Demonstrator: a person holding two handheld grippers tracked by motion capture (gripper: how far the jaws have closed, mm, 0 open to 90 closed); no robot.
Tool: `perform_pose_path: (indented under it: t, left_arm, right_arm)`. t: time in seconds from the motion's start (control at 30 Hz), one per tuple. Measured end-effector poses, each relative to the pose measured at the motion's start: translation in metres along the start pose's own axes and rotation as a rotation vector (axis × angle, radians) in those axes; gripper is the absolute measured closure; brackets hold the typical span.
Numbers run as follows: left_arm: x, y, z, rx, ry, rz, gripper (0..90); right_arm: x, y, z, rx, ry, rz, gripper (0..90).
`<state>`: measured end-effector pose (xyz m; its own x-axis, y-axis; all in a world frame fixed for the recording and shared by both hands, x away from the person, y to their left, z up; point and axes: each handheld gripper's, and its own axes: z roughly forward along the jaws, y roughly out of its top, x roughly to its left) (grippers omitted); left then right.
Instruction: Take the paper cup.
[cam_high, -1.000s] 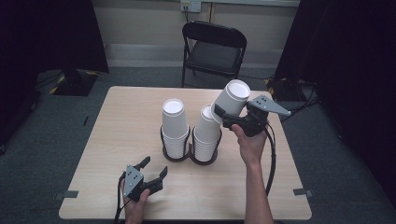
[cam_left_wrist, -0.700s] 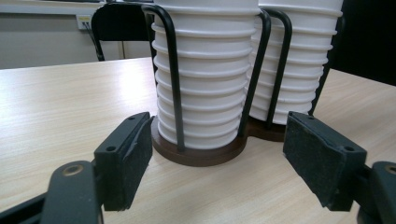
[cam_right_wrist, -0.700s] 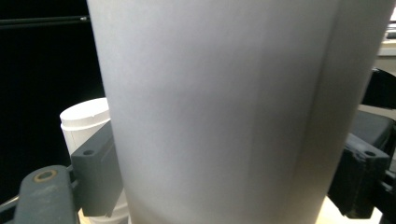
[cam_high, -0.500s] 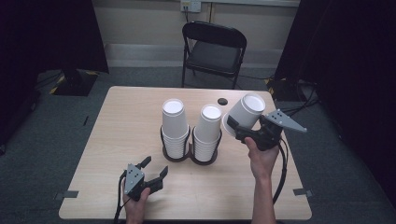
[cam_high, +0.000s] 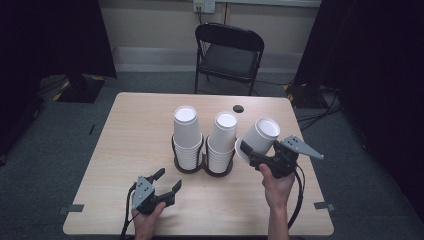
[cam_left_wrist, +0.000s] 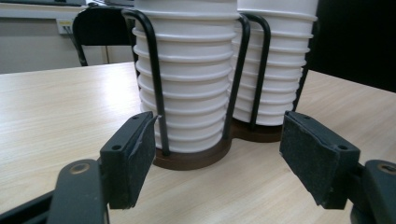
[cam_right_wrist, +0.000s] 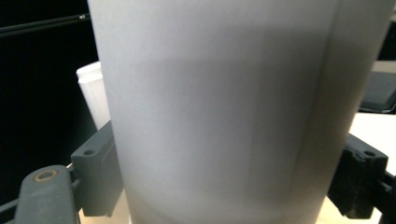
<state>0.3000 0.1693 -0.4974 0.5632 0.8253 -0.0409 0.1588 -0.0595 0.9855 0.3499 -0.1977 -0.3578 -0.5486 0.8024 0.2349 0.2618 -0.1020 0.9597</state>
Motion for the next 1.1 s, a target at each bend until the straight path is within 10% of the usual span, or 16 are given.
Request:
perform_pose_path:
  t: [0.43,0.77,0.87,1.1]
  left_arm:
    - [-0.009,0.007,0.002,-0.01,-0.063,-0.026,24.6]
    - [-0.019,0.007,0.005,-0.063,-0.144,-0.011,29.1]
    - [-0.022,0.007,0.007,-0.072,-0.19,-0.02,30.7]
    - [-0.033,0.011,0.012,-0.151,-0.233,0.014,36.5]
  right_arm:
    - [0.023,-0.042,0.005,0.063,0.063,0.022,14.5]
    - [0.027,-0.073,0.005,0.067,0.121,0.141,14.5]
    - [0.031,-0.081,0.005,0.051,0.213,0.209,14.5]
    - [0.044,-0.087,0.009,0.068,0.241,0.208,14.5]
